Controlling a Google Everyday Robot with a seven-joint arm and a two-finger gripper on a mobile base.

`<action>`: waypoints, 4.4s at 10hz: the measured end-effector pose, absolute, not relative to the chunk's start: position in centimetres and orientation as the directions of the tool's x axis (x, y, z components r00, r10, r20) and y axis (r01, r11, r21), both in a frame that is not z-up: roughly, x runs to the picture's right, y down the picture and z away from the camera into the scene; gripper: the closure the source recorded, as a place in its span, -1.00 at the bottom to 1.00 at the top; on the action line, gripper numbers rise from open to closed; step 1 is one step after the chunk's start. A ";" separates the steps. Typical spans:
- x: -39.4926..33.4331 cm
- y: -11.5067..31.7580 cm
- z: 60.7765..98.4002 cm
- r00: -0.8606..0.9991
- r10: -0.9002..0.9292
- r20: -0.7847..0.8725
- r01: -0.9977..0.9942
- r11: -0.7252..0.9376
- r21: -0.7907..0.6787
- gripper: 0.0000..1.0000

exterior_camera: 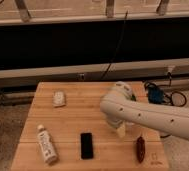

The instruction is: Place the eraser on the white sponge

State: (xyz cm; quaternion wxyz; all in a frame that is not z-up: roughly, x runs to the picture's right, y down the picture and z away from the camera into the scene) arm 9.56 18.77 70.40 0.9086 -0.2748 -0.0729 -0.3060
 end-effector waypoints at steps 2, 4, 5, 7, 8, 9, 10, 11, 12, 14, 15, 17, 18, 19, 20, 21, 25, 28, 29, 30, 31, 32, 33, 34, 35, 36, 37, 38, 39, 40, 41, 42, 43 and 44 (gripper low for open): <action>9.4 19.2 70.6 0.778 -0.541 0.320 0.628 0.640 -0.442 -0.60; 8.6 19.8 70.8 0.753 -0.558 0.350 0.658 0.617 -0.431 -0.60; 8.2 20.5 70.9 0.733 -0.567 0.377 0.681 0.598 -0.424 -0.60; 8.0 21.1 71.0 0.711 -0.580 0.399 0.703 0.577 -0.415 -0.60; 7.8 21.6 71.1 0.691 -0.593 0.414 0.723 0.559 -0.407 -0.60; 7.5 22.1 71.1 0.671 -0.604 0.430 0.742 0.539 -0.399 -0.60; 7.1 22.6 71.1 0.657 -0.611 0.442 0.754 0.525 -0.395 -0.60; 6.4 23.0 71.0 0.641 -0.619 0.455 0.768 0.511 -0.387 -0.60; 5.7 23.7 71.0 0.614 -0.634 0.470 0.789 0.486 -0.375 -0.60; 4.9 24.7 70.9 0.579 -0.654 0.487 0.815 0.452 -0.362 -0.60; 4.2 25.5 71.0 0.558 -0.664 0.498 0.830 0.432 -0.354 -0.60; 3.6 26.0 71.1 0.540 -0.671 0.508 0.842 0.416 -0.345 -0.60; 3.2 26.5 71.2 0.527 -0.675 0.516 0.850 0.406 -0.336 -0.60; 2.7 26.9 71.5 0.506 -0.684 0.526 0.863 0.389 -0.324 -0.60; 2.2 27.2 71.6 0.492 -0.689 0.532 0.870 0.378 -0.316 -0.60; 2.1 27.2 71.8 0.486 -0.693 0.533 0.874 0.373 -0.311 -0.60; 1.0 28.0 72.6 0.439 -0.707 0.554 0.898 0.322 -0.301 -0.60; -0.1 28.5 73.2 0.404 -0.718 0.567 0.914 0.289 -0.286 -0.60; -0.3 28.6 73.3 0.395 -0.720 0.570 0.918 0.280 -0.282 -0.60; -0.5 28.8 73.4 0.387 -0.722 0.574 0.921 0.272 -0.278 -0.60; -0.7 29.0 73.6 0.379 -0.724 0.576 0.924 0.266 -0.275 -0.60; -0.9 29.2 73.9 0.368 -0.727 0.580 0.929 0.256 -0.268 -0.60; -1.1 29.3 74.1 0.359 -0.730 0.581 0.932 0.250 -0.262 -0.60; -1.1 29.4 74.1 0.355 -0.731 0.582 0.934 0.247 -0.260 -0.60; -1.2 29.6 74.3 0.351 -0.732 0.584 0.935 0.242 -0.259 -0.60; -1.3 29.6 74.6 0.349 -0.733 0.584 0.936 0.241 -0.257 -0.60; -1.4 29.8 74.7 0.349 -0.732 0.585 0.936 0.241 -0.257 -0.60; -1.5 29.8 74.9 0.348 -0.733 0.585 0.936 0.241 -0.255 -0.60; -1.6 29.9 75.0 0.346 -0.734 0.585 0.937 0.240 -0.253 -0.60; -1.7 29.9 75.1 0.344 -0.734 0.586 0.938 0.240 -0.250 -0.60; -1.8 29.9 75.2 0.341 -0.734 0.587 0.939 0.237 -0.249 -0.57; -1.9 30.0 75.3 0.338 -0.735 0.588 0.940 0.234 -0.248 -0.47; -2.0 30.0 75.5 0.336 -0.737 0.586 0.941 0.232 -0.247 -0.26; -2.1 30.0 75.6 0.335 -0.738 0.586 0.941 0.232 -0.246 -0.10</action>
